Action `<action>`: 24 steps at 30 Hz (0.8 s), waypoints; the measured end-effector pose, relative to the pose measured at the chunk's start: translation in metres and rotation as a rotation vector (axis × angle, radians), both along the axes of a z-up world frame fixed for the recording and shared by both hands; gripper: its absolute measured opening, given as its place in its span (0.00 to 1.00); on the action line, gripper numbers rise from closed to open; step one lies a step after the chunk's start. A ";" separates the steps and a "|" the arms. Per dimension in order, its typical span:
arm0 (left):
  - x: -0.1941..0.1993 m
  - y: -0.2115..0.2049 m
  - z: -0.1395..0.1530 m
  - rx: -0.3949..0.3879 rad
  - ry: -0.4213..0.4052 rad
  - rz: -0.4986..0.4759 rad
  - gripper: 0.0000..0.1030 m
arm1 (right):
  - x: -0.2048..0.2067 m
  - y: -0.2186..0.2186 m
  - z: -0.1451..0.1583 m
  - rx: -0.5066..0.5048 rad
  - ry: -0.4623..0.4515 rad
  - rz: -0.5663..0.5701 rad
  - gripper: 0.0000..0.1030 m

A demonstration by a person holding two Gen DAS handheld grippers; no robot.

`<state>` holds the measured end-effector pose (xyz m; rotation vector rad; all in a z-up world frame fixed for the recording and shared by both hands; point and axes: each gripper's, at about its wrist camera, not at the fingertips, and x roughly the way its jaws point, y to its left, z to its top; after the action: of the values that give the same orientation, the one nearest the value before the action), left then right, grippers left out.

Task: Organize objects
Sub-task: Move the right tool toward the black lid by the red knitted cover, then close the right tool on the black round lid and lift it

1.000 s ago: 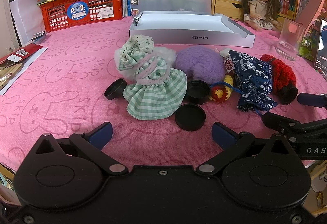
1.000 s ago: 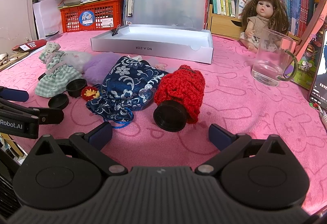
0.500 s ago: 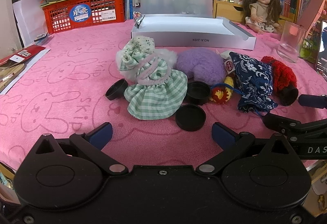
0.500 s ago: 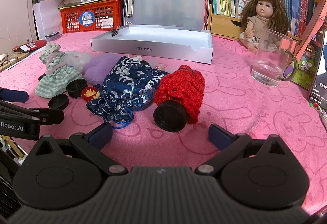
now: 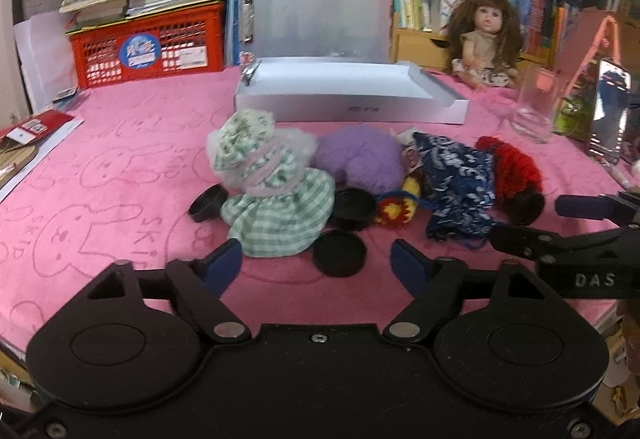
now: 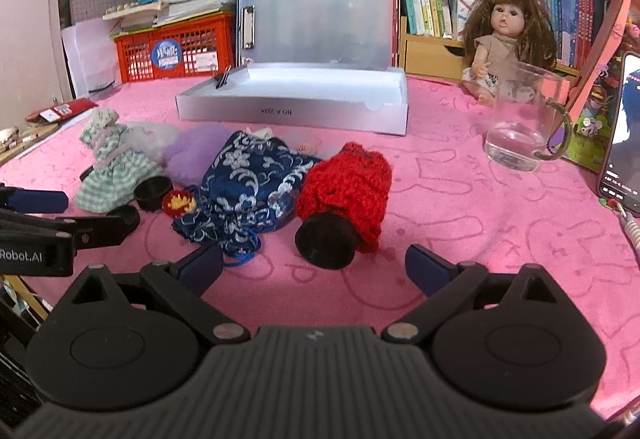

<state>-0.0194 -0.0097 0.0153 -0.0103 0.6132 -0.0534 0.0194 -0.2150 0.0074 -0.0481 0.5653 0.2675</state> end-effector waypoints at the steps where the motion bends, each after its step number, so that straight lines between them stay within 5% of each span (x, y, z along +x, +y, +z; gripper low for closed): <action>1: -0.001 -0.001 0.001 -0.001 -0.004 -0.006 0.68 | 0.000 0.000 0.001 0.003 -0.004 -0.001 0.93; 6: -0.005 -0.006 0.005 0.000 -0.019 -0.034 0.54 | -0.004 0.001 0.004 0.005 -0.033 0.007 0.82; 9: -0.005 -0.006 0.004 -0.013 -0.007 -0.043 0.43 | -0.006 0.003 0.006 -0.005 -0.050 0.013 0.69; 11: -0.005 -0.005 0.004 -0.018 -0.005 -0.049 0.42 | -0.007 0.003 0.007 -0.013 -0.062 0.004 0.51; 16: -0.004 -0.006 0.003 -0.018 -0.004 -0.056 0.40 | -0.005 -0.001 0.007 -0.012 -0.049 -0.022 0.40; 24: 0.004 -0.007 -0.002 -0.020 0.013 -0.059 0.40 | -0.007 0.004 0.004 -0.040 -0.048 0.002 0.37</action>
<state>-0.0156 -0.0167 0.0134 -0.0124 0.6259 -0.1168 0.0126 -0.2109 0.0116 -0.0936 0.5234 0.2560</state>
